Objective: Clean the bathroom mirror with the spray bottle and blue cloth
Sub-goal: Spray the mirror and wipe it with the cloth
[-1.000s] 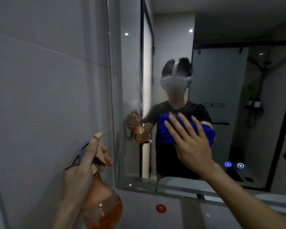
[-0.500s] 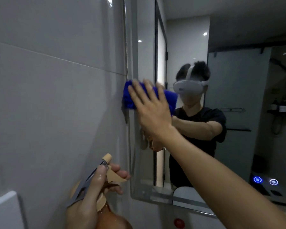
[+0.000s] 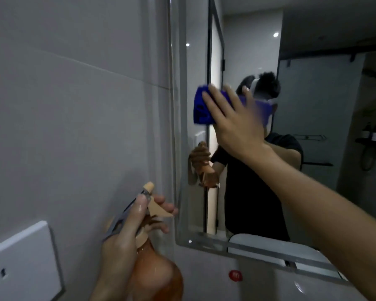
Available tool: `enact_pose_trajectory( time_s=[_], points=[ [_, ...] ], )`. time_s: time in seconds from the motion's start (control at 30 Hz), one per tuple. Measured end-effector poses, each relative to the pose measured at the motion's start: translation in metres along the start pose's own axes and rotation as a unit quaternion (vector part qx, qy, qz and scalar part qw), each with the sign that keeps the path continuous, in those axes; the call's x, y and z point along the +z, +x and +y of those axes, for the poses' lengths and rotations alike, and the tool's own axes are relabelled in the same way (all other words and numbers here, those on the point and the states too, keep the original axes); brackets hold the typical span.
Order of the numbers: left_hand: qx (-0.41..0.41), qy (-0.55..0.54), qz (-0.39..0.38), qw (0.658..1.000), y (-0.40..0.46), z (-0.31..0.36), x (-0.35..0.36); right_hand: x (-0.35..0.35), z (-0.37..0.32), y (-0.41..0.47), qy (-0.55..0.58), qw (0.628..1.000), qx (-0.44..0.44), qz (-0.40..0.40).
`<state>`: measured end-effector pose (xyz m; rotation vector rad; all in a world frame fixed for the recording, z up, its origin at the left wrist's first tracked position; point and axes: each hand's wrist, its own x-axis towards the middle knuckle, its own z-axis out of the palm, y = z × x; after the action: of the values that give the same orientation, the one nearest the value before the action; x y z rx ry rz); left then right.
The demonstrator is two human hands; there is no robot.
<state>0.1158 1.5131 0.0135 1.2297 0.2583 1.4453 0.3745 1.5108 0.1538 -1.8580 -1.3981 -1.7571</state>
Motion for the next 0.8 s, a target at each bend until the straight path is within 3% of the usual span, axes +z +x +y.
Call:
enact_pose_trajectory(
  time_s=[0.13, 0.3, 0.4, 0.5, 0.67, 0.8],
  points=[
    [-0.008, 0.012, 0.000, 1.000, -0.010, 0.006, 0.007, 0.003, -0.034, 0.014, 0.034, 0.999, 0.023, -0.007],
    [-0.032, 0.016, -0.012, 0.999, -0.010, 0.015, 0.005, 0.021, -0.062, -0.067, 0.023, 0.974, -0.203, -0.098],
    [-0.039, 0.031, -0.020, 0.999, -0.010, 0.013, 0.002, 0.024, -0.042, -0.114, 0.007, 0.956, -0.262, -0.136],
    [-0.036, 0.028, -0.022, 0.999, -0.009, 0.016, 0.002, 0.014, -0.009, -0.115, -0.015, 0.970, -0.216, -0.110],
    [-0.019, 0.025, -0.017, 0.999, -0.007, 0.012, 0.001, -0.008, 0.014, -0.021, 0.012, 0.999, 0.041, -0.028],
    [-0.017, 0.027, -0.022, 0.999, -0.007, 0.009, 0.001, -0.002, -0.021, 0.004, 0.034, 0.997, 0.072, -0.001]
  ],
)
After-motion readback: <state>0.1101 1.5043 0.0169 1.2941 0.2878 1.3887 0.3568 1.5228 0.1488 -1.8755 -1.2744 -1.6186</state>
